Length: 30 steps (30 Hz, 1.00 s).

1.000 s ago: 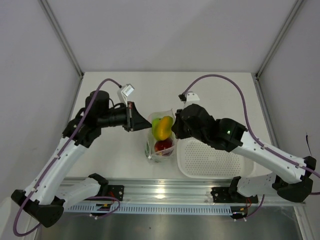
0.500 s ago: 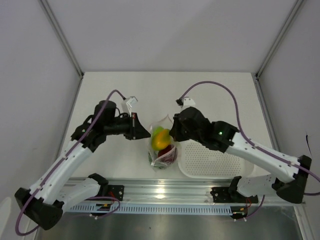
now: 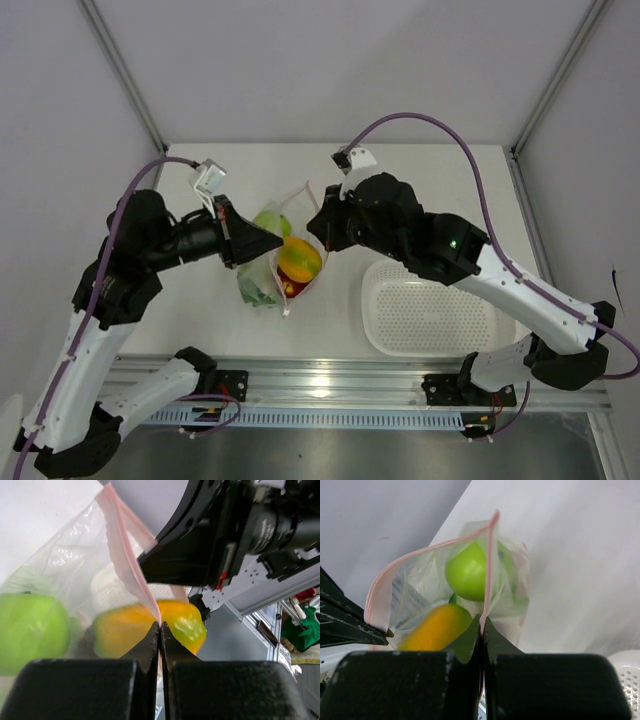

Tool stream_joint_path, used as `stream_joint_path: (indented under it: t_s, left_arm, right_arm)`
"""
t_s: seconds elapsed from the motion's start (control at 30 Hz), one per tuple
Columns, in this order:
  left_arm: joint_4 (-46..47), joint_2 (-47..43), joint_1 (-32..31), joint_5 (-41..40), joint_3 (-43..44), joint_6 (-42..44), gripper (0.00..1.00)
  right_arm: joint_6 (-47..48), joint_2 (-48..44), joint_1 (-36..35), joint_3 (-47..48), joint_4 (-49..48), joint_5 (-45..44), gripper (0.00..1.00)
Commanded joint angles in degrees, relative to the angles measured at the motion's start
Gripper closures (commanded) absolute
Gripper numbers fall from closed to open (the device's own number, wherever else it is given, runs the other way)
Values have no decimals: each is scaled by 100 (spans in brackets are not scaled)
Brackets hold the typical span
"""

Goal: Place the food in the zip-top bag and seal the zipper
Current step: Adjust the zipper food storage bag at the center of the board.

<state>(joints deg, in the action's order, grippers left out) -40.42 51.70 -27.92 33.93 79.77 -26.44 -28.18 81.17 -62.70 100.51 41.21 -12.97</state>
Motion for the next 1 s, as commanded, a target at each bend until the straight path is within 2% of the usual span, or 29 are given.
stream_joint_path:
  t_s: [0.0,0.1,0.2,0.3,0.43,0.53,0.67,0.7,0.8,0.97]
  left_arm:
    - [77,24,32,79,-766,-11,100]
    - [315,-20,32,-96,-1689,-63,99]
    - [325,-29,50,-343,-1982,33,99]
    - [-34,-20,120,-668,-1493,296,99]
    - [-720,6,156,-941,-167,595,99]
    - [-949,-46,156,-836,328,535,99]
    - [-626,-204,156,-704,-276,367,99]
    - [-590,-187,156,-686,-747,324,99]
    - [-458,-195,173,-625,-1277,236,99]
    - [-449,-573,182,-703,-1174,183,99]
  right_arm:
    - [112,-48,20,-433,-261,58,100]
    - [33,-13,239,-987,-534,259,100]
    - [50,180,450,-1182,-702,514,100]
    - [208,505,513,-877,-676,603,100]
    - [506,962,487,256,-167,603,100]
    - [630,1156,399,1031,88,699,100]
    - [604,1182,504,814,-86,936,100]
    - [578,1226,565,743,-78,998,100]
    - [699,1436,811,820,193,1156,100]
    - [1288,1551,873,1681,537,1139,100]
